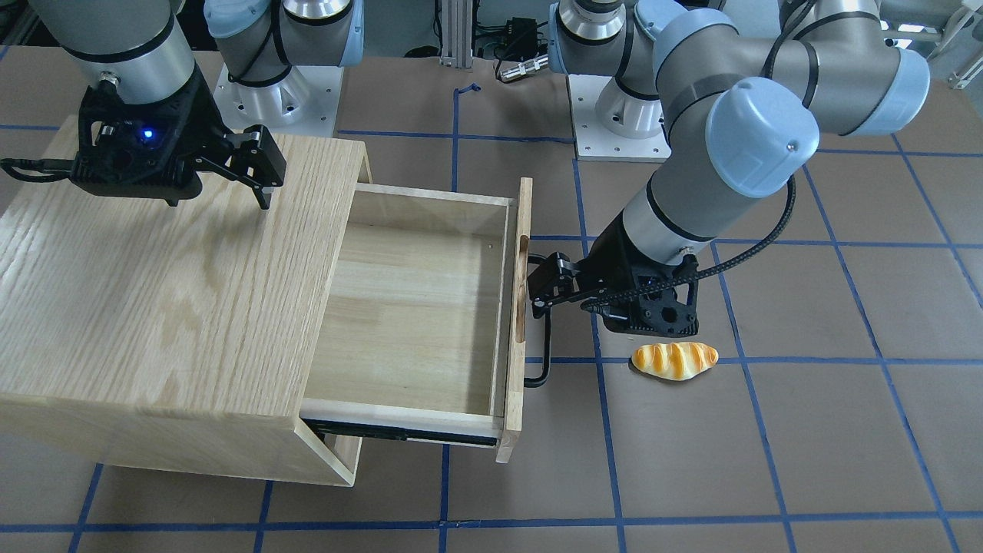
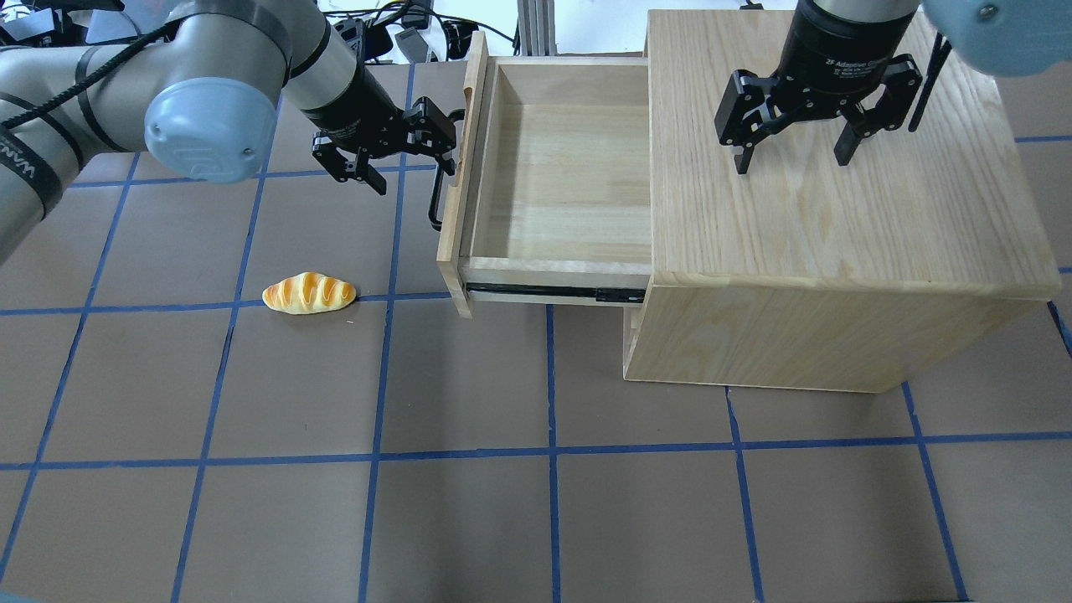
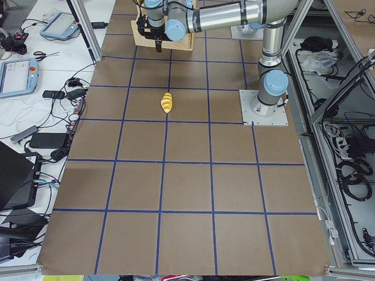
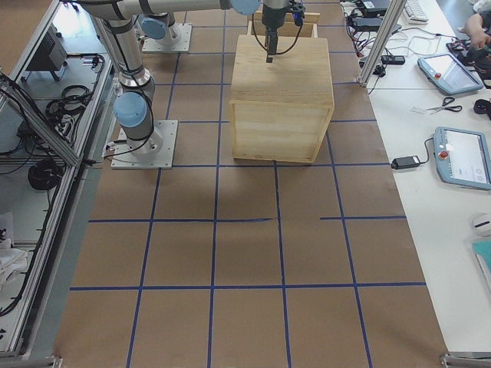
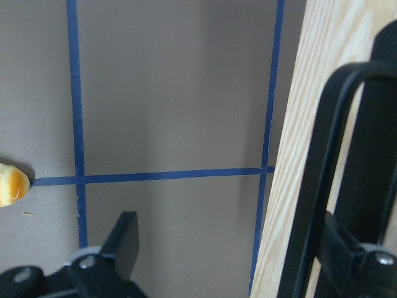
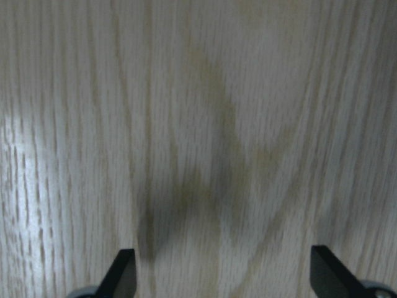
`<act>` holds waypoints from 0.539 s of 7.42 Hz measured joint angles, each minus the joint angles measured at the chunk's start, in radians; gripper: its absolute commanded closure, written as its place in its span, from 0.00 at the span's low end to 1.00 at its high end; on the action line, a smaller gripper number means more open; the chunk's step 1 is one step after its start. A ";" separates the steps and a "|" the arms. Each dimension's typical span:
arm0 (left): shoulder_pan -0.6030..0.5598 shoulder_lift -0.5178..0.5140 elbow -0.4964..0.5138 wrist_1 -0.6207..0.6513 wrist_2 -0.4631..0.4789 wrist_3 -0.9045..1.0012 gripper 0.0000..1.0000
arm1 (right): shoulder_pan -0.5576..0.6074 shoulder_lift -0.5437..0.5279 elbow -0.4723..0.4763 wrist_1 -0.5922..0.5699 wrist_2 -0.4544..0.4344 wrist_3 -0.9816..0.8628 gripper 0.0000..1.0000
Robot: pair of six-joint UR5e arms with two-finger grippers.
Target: Open upper drawer
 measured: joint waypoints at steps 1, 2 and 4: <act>-0.002 0.030 0.011 -0.050 0.014 0.000 0.00 | 0.000 0.000 0.000 0.000 0.000 0.000 0.00; -0.002 0.062 0.017 -0.090 0.061 0.005 0.00 | 0.000 0.000 0.000 0.000 0.000 0.000 0.00; 0.003 0.118 0.020 -0.127 0.165 0.032 0.00 | 0.000 0.000 0.000 0.000 0.000 0.000 0.00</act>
